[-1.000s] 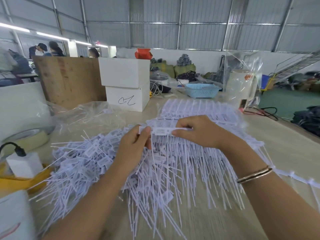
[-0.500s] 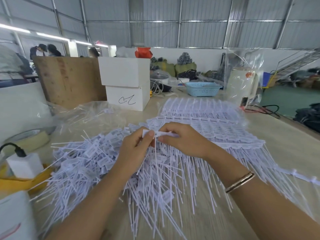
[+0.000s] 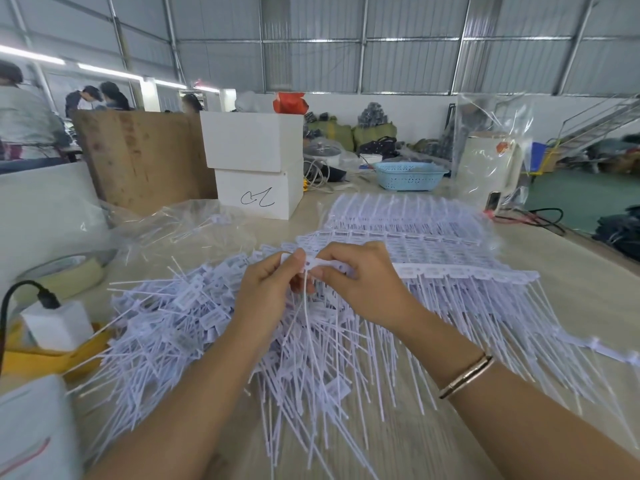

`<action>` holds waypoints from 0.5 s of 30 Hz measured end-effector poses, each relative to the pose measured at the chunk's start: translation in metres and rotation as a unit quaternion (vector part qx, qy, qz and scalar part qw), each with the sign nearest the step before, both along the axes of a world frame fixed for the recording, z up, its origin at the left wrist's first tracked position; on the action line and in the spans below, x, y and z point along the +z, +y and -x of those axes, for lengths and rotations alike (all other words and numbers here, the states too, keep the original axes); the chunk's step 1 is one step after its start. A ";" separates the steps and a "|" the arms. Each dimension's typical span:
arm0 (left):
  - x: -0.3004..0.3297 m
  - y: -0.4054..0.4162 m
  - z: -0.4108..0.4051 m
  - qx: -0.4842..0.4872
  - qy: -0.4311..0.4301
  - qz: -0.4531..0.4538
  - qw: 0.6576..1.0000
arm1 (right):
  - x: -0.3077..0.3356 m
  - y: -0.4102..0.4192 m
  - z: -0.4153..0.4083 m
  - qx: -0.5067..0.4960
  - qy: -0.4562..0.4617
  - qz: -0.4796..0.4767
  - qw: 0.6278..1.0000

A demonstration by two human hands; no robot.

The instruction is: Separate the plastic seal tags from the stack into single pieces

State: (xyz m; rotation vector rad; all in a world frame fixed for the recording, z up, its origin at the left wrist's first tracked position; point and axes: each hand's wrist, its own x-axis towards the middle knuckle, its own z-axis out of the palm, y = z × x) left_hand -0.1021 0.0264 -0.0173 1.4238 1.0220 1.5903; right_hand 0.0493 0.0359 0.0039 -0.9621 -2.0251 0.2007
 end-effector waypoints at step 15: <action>0.005 -0.006 -0.007 -0.023 -0.079 0.041 0.996 | -0.008 -0.007 0.003 0.014 0.070 -0.007 0.997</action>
